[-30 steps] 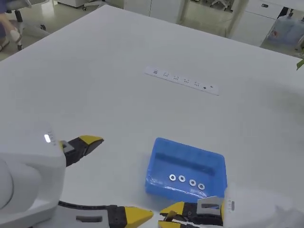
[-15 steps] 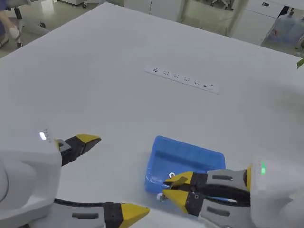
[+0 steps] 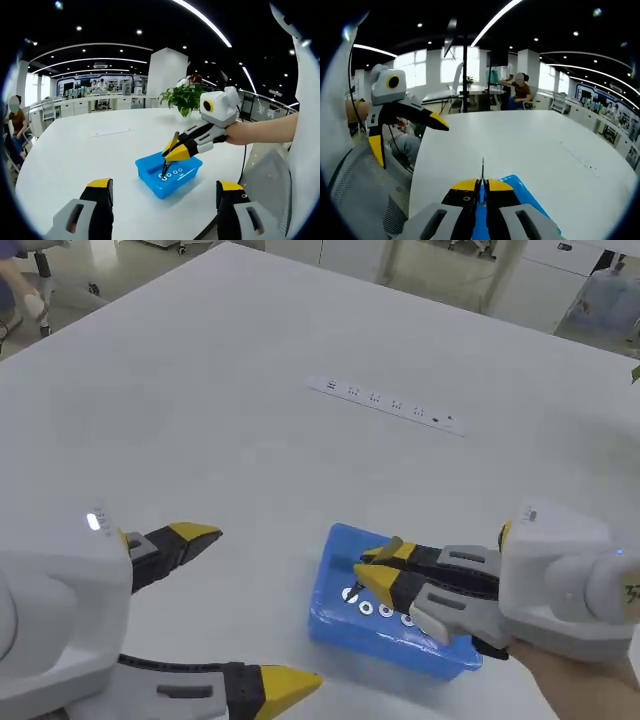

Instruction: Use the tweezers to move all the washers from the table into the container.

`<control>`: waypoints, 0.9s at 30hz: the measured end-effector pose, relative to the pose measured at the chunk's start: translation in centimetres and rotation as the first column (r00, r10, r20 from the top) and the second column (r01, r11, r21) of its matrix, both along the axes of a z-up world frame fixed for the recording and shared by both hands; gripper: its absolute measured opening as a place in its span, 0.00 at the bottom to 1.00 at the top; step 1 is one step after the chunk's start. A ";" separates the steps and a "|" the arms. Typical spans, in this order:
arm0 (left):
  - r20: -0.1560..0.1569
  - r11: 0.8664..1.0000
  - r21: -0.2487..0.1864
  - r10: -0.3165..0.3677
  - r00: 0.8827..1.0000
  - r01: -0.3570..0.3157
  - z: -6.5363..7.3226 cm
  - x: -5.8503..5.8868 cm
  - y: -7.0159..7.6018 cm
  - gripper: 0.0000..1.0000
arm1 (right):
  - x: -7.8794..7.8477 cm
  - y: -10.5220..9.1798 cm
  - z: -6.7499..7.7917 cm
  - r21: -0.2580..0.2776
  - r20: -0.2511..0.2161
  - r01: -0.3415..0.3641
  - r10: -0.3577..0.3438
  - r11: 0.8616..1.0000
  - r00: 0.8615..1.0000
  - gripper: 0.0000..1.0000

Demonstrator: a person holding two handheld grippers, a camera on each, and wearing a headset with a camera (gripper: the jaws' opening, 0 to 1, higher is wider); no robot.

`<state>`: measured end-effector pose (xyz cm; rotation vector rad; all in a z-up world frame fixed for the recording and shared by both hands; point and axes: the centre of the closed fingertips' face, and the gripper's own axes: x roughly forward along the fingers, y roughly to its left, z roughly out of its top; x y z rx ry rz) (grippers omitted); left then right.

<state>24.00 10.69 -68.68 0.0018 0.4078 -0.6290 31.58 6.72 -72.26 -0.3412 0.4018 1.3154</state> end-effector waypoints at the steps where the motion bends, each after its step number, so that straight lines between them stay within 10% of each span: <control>1: -0.001 1.000 0.003 0.000 1.000 0.000 -0.1 0.0 0.0 0.84 | 0.1 0.0 -0.3 -0.011 -0.010 0.003 -0.003 1.000 1.000 0.02; 10: -0.018 1.000 0.015 -0.015 1.000 0.016 -0.7 -0.1 0.2 0.77 | 0.9 0.8 -3.9 -0.088 -0.042 -0.013 0.009 0.996 0.999 0.02; 18: -0.010 1.000 0.012 -0.014 1.000 0.015 -0.7 0.1 0.3 0.76 | 1.2 0.7 -3.7 -0.074 -0.055 0.003 -0.007 0.997 0.998 0.02; 27: 0.007 0.999 0.034 -0.030 1.000 0.030 0.0 -0.5 -0.3 0.71 | 0.8 -1.0 0.7 0.021 0.010 0.043 -0.043 0.999 0.999 0.02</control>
